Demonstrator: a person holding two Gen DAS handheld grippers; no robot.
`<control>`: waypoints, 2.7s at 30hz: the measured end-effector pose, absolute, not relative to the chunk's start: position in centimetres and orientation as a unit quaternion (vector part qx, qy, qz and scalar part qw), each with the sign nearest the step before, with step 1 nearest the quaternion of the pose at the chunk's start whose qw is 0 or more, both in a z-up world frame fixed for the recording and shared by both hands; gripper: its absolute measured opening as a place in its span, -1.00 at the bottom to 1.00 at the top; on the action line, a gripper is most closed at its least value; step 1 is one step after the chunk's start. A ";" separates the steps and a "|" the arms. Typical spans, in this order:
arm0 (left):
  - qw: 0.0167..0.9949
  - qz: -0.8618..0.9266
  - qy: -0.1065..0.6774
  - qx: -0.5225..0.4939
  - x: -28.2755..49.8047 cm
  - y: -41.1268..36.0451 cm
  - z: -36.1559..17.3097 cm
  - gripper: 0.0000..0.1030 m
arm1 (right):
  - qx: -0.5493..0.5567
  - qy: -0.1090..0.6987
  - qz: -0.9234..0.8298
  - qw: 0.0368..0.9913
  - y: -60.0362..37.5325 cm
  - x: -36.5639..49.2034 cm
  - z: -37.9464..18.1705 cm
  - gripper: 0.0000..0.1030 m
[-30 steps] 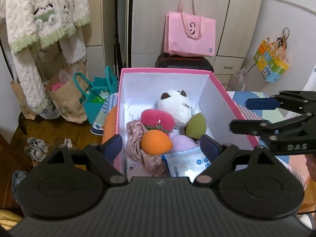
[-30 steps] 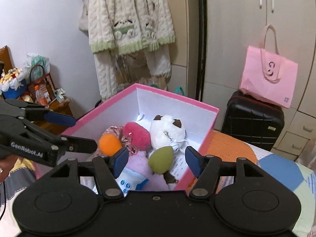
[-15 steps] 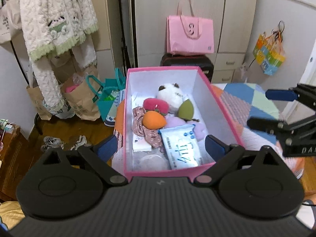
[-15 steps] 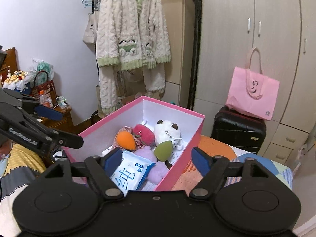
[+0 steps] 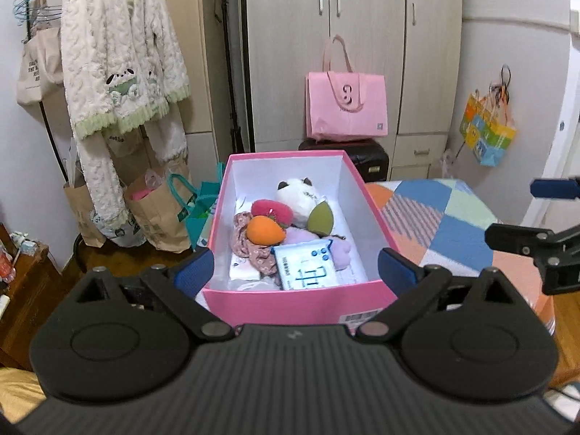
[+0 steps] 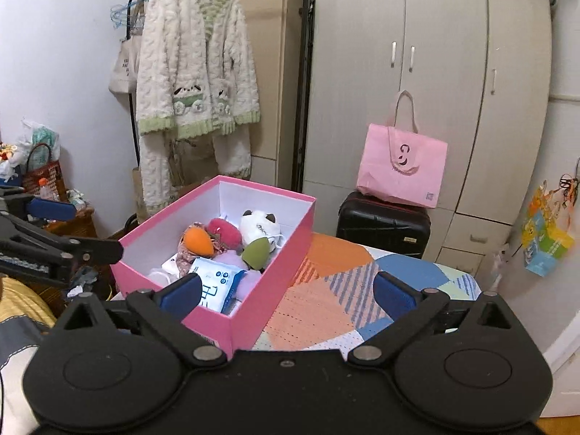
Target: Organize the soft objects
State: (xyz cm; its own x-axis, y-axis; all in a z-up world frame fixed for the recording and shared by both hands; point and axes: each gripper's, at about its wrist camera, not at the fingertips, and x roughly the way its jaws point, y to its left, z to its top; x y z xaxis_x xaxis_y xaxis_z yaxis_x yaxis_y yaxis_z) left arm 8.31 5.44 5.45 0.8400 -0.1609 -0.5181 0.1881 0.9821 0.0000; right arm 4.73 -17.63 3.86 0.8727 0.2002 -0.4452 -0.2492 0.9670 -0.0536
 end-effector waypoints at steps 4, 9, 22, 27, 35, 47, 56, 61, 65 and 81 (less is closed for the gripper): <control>0.962 -0.090 0.258 0.009 8.3 4.5 4.1 0.91 | -0.043 0.217 0.098 0.970 -17.9 4.1 2.7 0.98; 0.961 -0.095 0.259 0.005 8.5 2.9 2.1 0.90 | -0.033 0.217 0.047 0.974 -18.2 4.1 0.8 0.98; 0.975 -0.074 0.211 0.000 7.2 1.7 0.2 0.90 | -0.018 0.212 -0.019 0.977 -19.0 2.4 -1.4 0.98; 0.973 -0.075 0.216 -0.007 7.2 1.5 -0.4 0.90 | -0.022 0.207 -0.036 0.978 -19.3 1.8 -1.7 0.98; 0.977 -0.053 0.206 -0.001 6.7 1.2 -1.4 0.90 | -0.018 0.209 -0.037 0.977 -19.2 1.5 -2.5 0.98; 0.983 -0.038 0.181 0.021 5.5 0.7 -1.9 0.91 | -0.031 0.195 -0.059 0.979 -18.9 0.6 -2.9 0.98; 0.984 -0.037 0.170 0.028 4.8 0.5 -2.0 0.91 | -0.024 0.194 -0.066 0.978 -19.2 0.1 -3.1 0.98; 0.984 -0.037 0.171 0.030 4.6 0.4 -2.1 0.91 | -0.029 0.192 -0.066 0.979 -19.1 0.1 -3.2 0.98; 0.984 -0.034 0.170 0.030 4.6 0.4 -2.1 0.91 | -0.033 0.185 -0.070 0.980 -18.9 -0.3 -3.3 0.98; 0.983 -0.041 0.177 0.028 4.6 0.7 -2.3 1.00 | -0.040 0.185 -0.076 0.979 -18.7 -0.1 -3.4 0.98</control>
State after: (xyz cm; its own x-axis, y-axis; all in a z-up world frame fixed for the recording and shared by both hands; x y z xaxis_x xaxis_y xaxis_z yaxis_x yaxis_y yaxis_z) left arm 4.62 0.66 -2.34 0.9342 -0.0707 -0.3496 0.0903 0.9951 0.0400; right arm -0.09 -18.74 -3.44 0.9198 -0.1643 -0.3563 0.1348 0.9852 -0.1061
